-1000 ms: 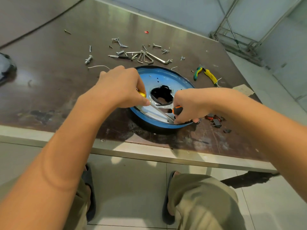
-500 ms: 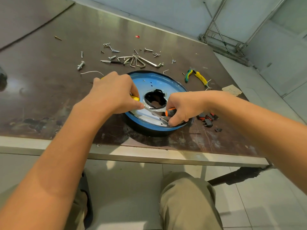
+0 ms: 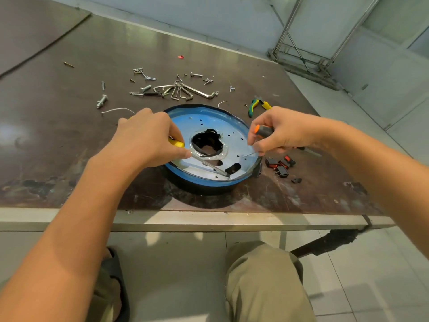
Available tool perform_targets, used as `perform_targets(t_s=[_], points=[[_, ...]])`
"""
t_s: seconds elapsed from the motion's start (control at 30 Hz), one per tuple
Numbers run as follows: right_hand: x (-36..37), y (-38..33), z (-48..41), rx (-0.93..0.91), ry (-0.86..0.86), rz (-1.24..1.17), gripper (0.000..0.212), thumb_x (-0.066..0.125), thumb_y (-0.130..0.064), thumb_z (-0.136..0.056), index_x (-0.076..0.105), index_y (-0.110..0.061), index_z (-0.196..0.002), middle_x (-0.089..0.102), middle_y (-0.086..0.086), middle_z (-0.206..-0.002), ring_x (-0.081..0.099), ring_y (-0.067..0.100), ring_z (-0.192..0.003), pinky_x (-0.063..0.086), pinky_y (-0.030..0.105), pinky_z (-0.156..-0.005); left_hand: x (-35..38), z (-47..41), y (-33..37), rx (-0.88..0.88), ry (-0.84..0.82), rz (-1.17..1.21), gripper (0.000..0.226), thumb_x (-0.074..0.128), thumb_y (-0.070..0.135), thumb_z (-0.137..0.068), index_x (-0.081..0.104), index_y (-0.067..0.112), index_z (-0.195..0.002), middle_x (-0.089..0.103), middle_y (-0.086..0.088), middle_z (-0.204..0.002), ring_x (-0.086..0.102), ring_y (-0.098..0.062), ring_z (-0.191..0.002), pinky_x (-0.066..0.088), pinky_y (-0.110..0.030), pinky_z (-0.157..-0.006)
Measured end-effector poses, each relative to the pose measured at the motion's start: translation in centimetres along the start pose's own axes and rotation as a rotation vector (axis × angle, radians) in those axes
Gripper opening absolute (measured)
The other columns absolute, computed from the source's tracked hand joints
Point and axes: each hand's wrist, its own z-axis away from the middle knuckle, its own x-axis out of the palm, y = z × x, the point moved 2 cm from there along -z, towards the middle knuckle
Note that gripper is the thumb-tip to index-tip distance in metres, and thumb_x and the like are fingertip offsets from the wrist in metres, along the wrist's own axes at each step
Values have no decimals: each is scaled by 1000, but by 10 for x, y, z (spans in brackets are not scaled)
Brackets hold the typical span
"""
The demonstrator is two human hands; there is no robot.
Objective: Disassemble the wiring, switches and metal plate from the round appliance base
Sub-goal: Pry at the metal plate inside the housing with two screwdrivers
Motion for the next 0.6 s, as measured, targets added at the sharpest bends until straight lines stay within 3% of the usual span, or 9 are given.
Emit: perform_targets(t_s=[0.1,0.23,0.33,0.4,0.5,0.6], points=[[-5,29,18,52,294,138,16,71,-13,-82,76,-29,-81,68,-13,-65,58,8,-56,45,13,-51,2,-3,-2,7,14,3,36,69,72,-70,74,42,-89,65,9,-91,47,-17,-91,50,-46,-81],[14,68,22,207,500,23,9,72,-13,-82,77,-20,-82,73,2,-80,67,21,-72,58,35,-63,3,-1,-5,-27,-6,-19,41,67,76,-68,72,45,-93,63,8,-95,43,-16,-93,48,-43,-81],[39,87,10,315,549,-55,5,76,-16,-87,75,-19,-83,70,2,-77,64,17,-65,52,27,-51,2,0,-3,-55,-2,0,41,68,76,-67,72,46,-95,64,5,-97,47,-17,-94,51,-46,-84],[52,92,3,325,561,-84,2,76,-20,-90,77,-18,-91,71,1,-82,63,13,-62,50,23,-50,2,2,-3,-67,2,-2,44,66,77,-67,71,48,-99,63,4,-101,49,-18,-96,50,-45,-85],[61,89,-1,307,661,-133,12,70,-28,-97,77,-19,-98,74,3,-88,63,13,-57,54,26,-51,4,3,-3,-75,3,-5,46,65,77,-67,71,48,-102,63,3,-102,49,-18,-97,50,-45,-86],[66,72,0,280,712,-361,28,65,-43,-99,73,-17,-105,72,4,-71,58,8,-43,48,23,-41,5,5,-2,-68,35,-8,47,66,76,-69,71,45,-104,65,4,-99,49,-17,-98,52,-45,-85]])
